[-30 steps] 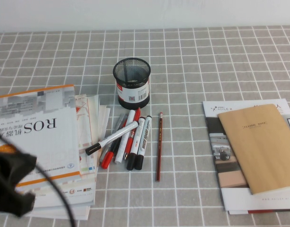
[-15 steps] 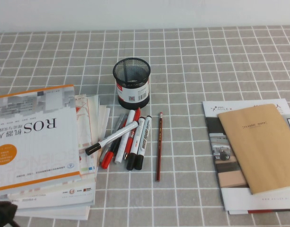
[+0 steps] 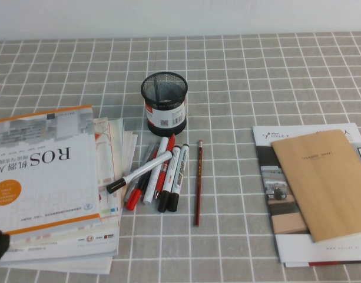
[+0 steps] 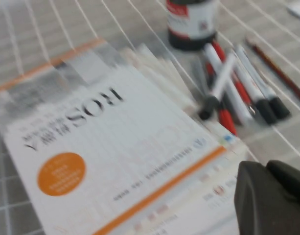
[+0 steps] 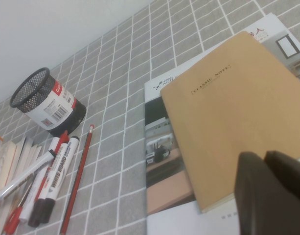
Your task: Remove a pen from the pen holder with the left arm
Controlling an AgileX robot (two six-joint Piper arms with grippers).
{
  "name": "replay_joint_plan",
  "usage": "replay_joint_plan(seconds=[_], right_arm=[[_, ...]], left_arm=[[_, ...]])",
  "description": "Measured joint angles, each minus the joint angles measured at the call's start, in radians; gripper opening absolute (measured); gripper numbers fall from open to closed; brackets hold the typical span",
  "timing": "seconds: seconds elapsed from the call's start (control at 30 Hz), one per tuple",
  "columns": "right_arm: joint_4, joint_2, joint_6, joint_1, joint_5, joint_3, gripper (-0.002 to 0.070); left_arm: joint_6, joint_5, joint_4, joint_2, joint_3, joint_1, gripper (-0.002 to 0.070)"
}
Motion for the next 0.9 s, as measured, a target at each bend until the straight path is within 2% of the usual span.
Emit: replay_joint_plan(seconds=[0.23,0.43,0.63,0.73,0.9], right_arm=[[0.000,0.000,0.000,0.000,0.000,0.000,-0.0013],[0.000,0.000,0.000,0.000,0.000,0.000,-0.0013],[0.000,0.000,0.000,0.000,0.000,0.000,-0.0013],[0.000,0.000,0.000,0.000,0.000,0.000,-0.0013],[0.000,0.000,0.000,0.000,0.000,0.000,-0.0013]], left_arm=[[0.000,-0.180,-0.032,-0.297,0.248,0.177,-0.0001],[0.000,-0.224,-0.066,-0.334,0.307,0.302,-0.0001],[0.000,-0.319,-0.085,-0.338,0.377,0.323,-0.0001],[0.000,-0.390,-0.138,-0.338,0.448,0.323,-0.0001],[0.000,-0.392,-0.140,-0.338,0.455,0.323,-0.0001]])
